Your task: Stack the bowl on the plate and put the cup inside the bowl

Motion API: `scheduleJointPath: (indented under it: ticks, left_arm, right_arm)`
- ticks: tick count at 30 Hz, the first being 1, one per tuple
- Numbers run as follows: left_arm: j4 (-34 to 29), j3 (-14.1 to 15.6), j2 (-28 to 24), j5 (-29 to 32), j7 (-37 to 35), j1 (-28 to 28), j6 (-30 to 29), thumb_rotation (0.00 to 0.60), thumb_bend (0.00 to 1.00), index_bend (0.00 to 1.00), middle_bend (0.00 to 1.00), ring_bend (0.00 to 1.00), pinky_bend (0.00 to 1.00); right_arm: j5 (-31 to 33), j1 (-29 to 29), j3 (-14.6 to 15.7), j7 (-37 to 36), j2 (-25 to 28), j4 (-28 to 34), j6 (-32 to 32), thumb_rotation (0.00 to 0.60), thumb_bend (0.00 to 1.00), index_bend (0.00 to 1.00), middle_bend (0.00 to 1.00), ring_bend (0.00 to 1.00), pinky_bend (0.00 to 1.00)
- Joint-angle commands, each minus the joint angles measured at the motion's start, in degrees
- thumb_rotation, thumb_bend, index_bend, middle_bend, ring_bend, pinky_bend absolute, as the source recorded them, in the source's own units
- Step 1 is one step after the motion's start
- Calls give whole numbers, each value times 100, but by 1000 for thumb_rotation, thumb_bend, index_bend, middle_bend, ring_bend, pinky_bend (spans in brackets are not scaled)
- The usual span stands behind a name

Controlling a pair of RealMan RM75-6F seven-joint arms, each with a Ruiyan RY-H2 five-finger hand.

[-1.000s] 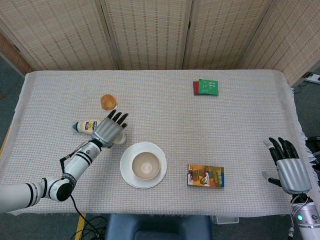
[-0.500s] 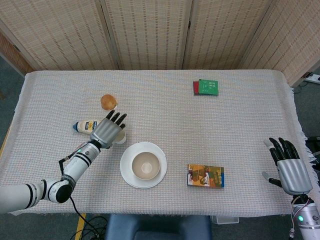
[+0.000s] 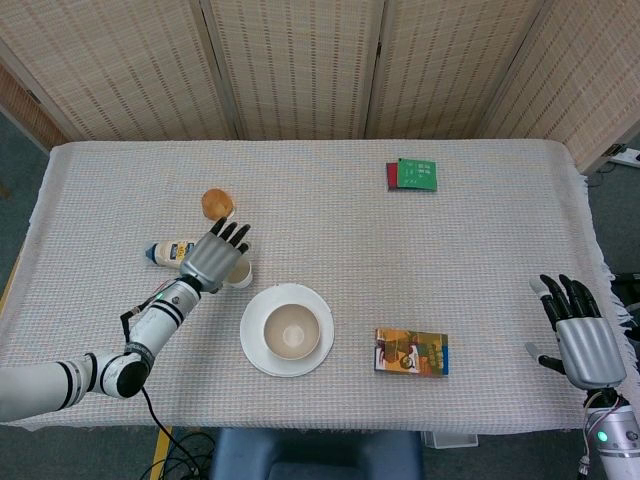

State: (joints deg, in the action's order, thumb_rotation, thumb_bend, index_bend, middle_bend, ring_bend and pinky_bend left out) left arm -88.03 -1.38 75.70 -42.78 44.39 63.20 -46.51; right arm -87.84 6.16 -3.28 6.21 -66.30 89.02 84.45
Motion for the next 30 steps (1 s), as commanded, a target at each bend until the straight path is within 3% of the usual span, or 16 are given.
scheduleJointPath:
  ticks: [1, 9, 22, 30]
  left_arm:
    - [43, 33, 24, 31, -3, 24, 36, 600, 235, 200, 0, 0, 57]
    - [94, 96, 50, 97, -15, 57, 39, 600, 235, 225, 0, 0, 57]
    - [400, 141, 212, -115, -354, 13, 210, 600, 234, 368, 0, 0, 57]
    - [132, 96, 79, -330, -406, -16, 29, 600, 234, 411, 0, 0, 57]
  right_arm:
    - [9, -1, -5, 8, -6, -1, 3, 600, 163, 91, 78, 3, 77]
    - [-7, -9, 3, 5, -2, 0, 20, 600, 163, 91, 78, 3, 77]
    - [23, -2, -5, 35, -15, -8, -4, 600, 164, 91, 78, 3, 77]
    - [-9, -11, 13, 45, -11, 8, 15, 600, 164, 91, 78, 3, 77]
